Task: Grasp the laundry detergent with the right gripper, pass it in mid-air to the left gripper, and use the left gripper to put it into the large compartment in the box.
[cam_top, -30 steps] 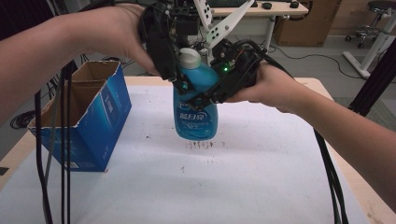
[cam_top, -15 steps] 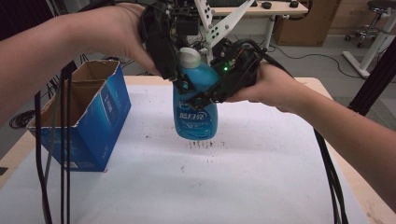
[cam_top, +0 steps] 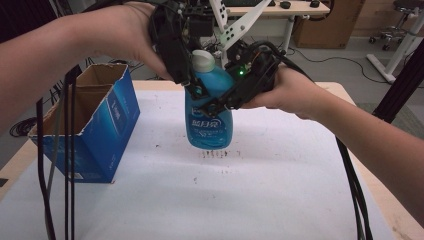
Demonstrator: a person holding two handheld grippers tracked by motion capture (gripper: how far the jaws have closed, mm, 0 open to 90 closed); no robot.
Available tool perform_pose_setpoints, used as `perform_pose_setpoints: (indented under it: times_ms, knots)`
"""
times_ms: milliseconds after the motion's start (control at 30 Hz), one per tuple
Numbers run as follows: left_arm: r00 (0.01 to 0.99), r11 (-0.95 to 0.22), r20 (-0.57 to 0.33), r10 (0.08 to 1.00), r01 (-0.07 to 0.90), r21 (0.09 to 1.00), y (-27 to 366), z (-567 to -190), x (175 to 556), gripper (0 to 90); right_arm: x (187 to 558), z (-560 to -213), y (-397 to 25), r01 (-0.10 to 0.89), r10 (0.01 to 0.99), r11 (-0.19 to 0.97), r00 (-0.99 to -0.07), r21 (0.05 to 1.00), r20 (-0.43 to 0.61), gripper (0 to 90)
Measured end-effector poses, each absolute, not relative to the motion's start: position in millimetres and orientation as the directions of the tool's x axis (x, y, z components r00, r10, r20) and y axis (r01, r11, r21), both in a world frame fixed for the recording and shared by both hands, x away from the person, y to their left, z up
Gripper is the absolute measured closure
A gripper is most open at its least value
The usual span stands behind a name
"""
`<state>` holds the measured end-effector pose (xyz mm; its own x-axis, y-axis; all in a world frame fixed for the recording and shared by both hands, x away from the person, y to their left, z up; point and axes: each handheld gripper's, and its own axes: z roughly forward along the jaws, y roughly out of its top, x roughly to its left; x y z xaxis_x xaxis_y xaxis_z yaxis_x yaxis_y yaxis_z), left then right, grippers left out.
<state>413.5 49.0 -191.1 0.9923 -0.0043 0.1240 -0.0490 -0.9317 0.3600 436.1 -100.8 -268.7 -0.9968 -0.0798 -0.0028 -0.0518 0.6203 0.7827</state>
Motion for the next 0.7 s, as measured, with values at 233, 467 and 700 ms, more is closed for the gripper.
perform_pose_setpoints:
  times_ms: [233, 467, 700]
  knots:
    - [0.994, -0.933, 0.108, -0.003, -0.041, 0.357, 48.5, -193.1, 413.8, 37.7, 435.2, -269.7, -99.6, -0.056, -0.085, 0.633, -0.996, 0.772, -0.003, 43.9]
    - [0.994, -0.938, 0.109, -0.009, -0.046, 0.343, 48.6, -193.6, 414.0, 38.1, 434.3, -270.5, -98.0, -0.053, -0.093, 0.641, -0.996, 0.766, 0.008, 43.7]
    - [0.995, -0.932, 0.095, 0.001, -0.034, 0.361, 50.4, -192.9, 414.8, 38.4, 436.4, -271.2, -97.7, -0.047, -0.093, 0.630, -0.996, 0.775, 0.015, 42.5]
